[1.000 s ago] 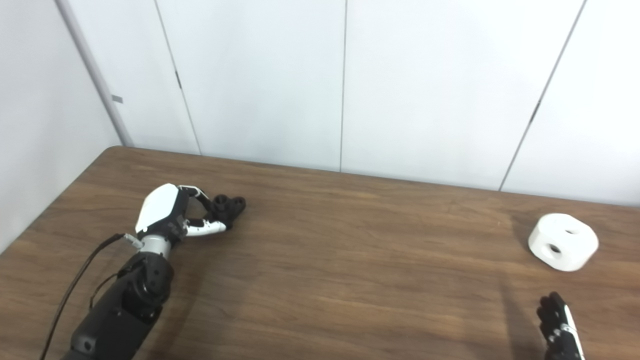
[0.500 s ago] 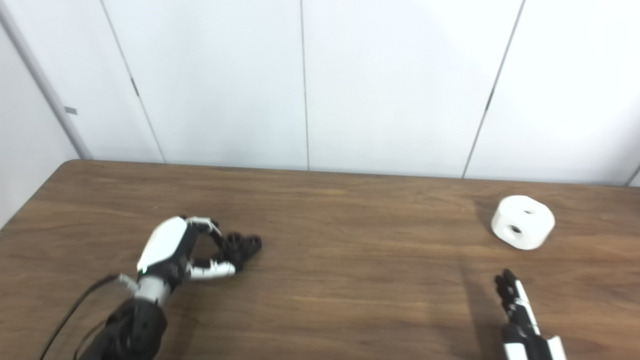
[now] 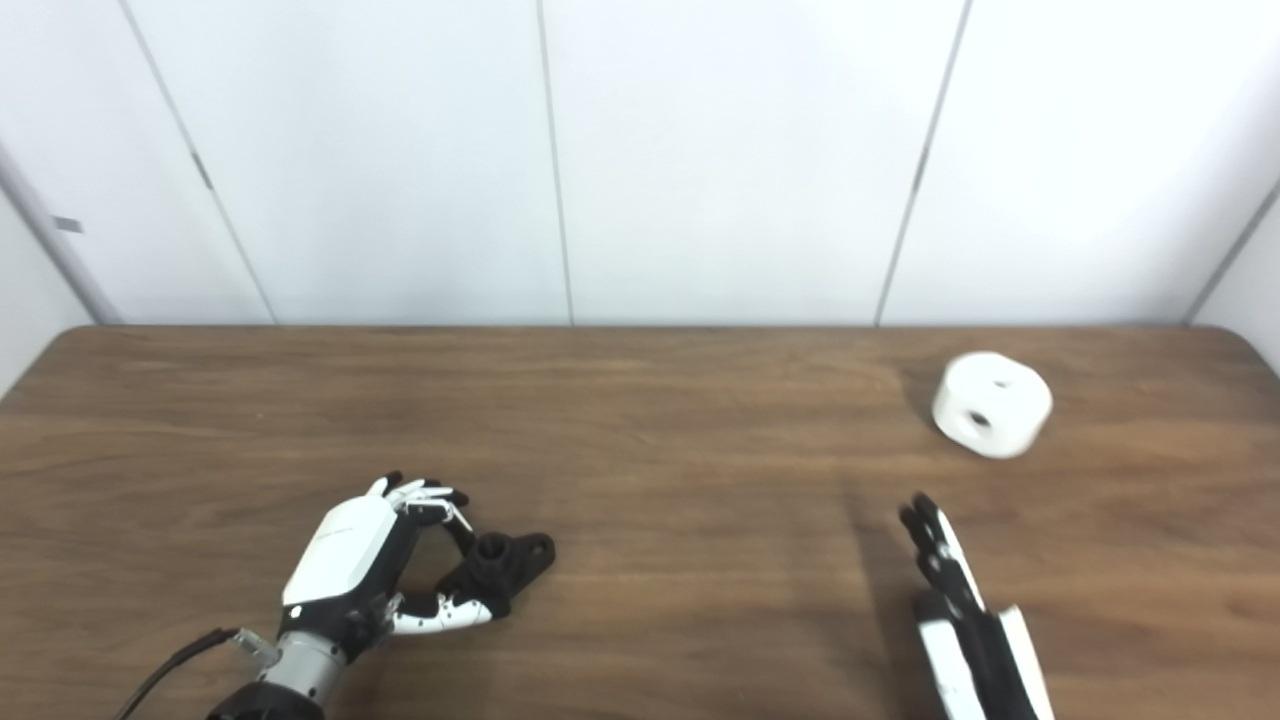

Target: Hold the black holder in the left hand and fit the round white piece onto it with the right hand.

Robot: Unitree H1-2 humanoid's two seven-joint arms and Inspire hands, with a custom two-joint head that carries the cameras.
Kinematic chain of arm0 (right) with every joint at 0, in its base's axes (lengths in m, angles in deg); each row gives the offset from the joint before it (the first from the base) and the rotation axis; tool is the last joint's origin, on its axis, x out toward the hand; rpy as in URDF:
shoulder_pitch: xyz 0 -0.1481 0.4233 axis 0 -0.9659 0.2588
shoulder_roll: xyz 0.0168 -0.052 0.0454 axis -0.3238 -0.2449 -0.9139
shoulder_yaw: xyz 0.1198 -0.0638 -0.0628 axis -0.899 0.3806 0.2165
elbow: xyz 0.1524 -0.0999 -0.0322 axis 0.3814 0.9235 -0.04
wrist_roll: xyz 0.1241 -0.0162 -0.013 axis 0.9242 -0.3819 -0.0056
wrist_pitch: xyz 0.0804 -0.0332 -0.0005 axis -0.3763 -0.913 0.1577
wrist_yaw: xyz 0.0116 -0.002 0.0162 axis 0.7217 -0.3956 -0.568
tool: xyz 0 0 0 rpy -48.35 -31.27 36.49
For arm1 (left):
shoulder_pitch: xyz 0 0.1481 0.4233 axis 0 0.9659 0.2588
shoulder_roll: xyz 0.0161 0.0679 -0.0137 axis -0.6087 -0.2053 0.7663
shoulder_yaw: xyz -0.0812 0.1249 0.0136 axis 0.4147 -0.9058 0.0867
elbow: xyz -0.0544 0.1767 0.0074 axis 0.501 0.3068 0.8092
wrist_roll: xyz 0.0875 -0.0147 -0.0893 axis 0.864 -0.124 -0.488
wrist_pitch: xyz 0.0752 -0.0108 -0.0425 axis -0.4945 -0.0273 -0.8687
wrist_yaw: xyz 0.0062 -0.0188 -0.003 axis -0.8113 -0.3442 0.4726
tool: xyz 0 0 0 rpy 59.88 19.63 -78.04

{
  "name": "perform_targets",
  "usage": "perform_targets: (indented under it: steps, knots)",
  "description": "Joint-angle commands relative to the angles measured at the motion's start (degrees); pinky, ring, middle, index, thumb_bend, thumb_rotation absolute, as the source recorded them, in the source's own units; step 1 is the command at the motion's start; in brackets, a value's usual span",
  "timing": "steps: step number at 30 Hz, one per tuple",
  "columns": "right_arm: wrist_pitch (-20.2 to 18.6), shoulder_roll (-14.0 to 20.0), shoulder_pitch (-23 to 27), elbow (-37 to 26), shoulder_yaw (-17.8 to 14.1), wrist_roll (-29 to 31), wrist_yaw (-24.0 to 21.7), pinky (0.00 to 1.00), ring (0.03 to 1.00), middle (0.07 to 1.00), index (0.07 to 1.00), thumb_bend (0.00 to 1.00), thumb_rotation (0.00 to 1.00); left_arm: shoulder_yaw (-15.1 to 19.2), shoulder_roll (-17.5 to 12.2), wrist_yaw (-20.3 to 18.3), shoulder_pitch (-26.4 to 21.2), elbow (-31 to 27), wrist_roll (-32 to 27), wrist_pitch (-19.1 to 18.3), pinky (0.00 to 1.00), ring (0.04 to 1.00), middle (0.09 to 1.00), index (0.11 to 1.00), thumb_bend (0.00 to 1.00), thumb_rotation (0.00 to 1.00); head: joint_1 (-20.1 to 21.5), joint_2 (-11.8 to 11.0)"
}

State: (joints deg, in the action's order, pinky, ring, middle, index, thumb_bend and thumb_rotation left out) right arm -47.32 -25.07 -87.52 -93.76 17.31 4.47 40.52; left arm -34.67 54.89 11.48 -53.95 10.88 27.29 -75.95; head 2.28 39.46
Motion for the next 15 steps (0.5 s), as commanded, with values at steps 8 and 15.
perform_targets:
  steps: [8,15]
  knots:
    - [-2.90,-2.32,0.65,-5.32,0.00,-0.51,1.34,1.00,0.977,0.957,0.968,0.59,1.00,-1.74,1.98,0.43,1.90,-1.33,2.91,6.41,1.00,0.876,0.786,0.486,0.52,0.05,0.28,1.95]
    - [-5.33,-1.40,1.35,-6.74,-0.47,-2.14,2.03,1.00,0.973,0.956,0.965,0.58,0.98,-2.50,2.70,-1.58,2.82,-3.00,3.92,7.01,1.00,0.882,0.799,0.486,0.52,0.05,-0.18,4.02]
